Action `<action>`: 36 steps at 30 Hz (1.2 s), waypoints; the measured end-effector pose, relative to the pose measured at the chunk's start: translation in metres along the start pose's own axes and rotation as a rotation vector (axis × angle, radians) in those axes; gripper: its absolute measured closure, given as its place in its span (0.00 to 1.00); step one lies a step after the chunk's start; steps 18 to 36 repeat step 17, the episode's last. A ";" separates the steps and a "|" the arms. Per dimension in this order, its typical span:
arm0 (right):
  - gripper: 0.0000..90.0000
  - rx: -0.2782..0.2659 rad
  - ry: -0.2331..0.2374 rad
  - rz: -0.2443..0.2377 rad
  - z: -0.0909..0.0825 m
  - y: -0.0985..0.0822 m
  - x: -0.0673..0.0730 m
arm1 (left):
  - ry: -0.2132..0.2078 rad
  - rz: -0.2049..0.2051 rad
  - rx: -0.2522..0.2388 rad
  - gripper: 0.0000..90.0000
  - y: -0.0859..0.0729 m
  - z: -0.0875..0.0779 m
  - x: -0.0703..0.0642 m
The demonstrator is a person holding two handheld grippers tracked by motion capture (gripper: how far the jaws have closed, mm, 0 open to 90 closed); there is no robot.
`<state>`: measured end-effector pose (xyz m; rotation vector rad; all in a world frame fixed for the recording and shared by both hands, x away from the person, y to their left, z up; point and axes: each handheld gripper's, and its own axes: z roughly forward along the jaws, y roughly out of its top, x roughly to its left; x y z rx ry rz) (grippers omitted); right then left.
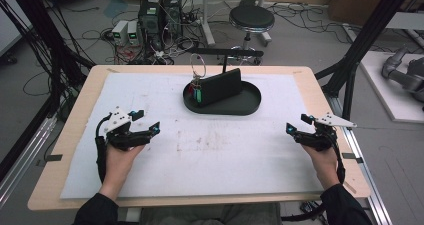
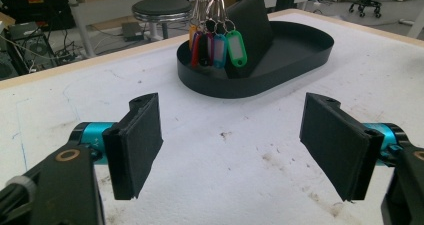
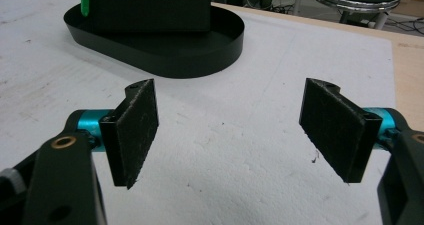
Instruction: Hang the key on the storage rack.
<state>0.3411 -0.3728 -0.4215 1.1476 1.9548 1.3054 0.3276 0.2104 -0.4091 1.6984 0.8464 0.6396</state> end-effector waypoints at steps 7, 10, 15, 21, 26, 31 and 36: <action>0.26 0.005 -0.004 -0.011 -0.002 0.000 -0.001 | 0.005 -0.003 0.005 0.27 -0.001 0.002 0.001; 0.25 0.007 -0.004 -0.009 -0.002 0.000 -0.001 | 0.008 -0.008 0.009 0.27 -0.002 0.003 0.002; 0.25 0.011 -0.002 -0.009 -0.002 -0.001 -0.002 | 0.009 -0.011 0.009 0.27 -0.002 0.004 0.003; 0.24 0.014 -0.002 -0.011 -0.002 -0.001 -0.003 | 0.010 -0.009 0.018 0.27 -0.003 0.004 0.004; 0.24 0.014 -0.002 -0.011 -0.002 -0.001 -0.003 | 0.010 -0.009 0.018 0.27 -0.003 0.004 0.004; 0.24 0.014 -0.002 -0.011 -0.002 -0.001 -0.003 | 0.010 -0.009 0.018 0.27 -0.003 0.004 0.004; 0.24 0.014 -0.002 -0.011 -0.002 -0.001 -0.003 | 0.010 -0.009 0.018 0.27 -0.003 0.004 0.004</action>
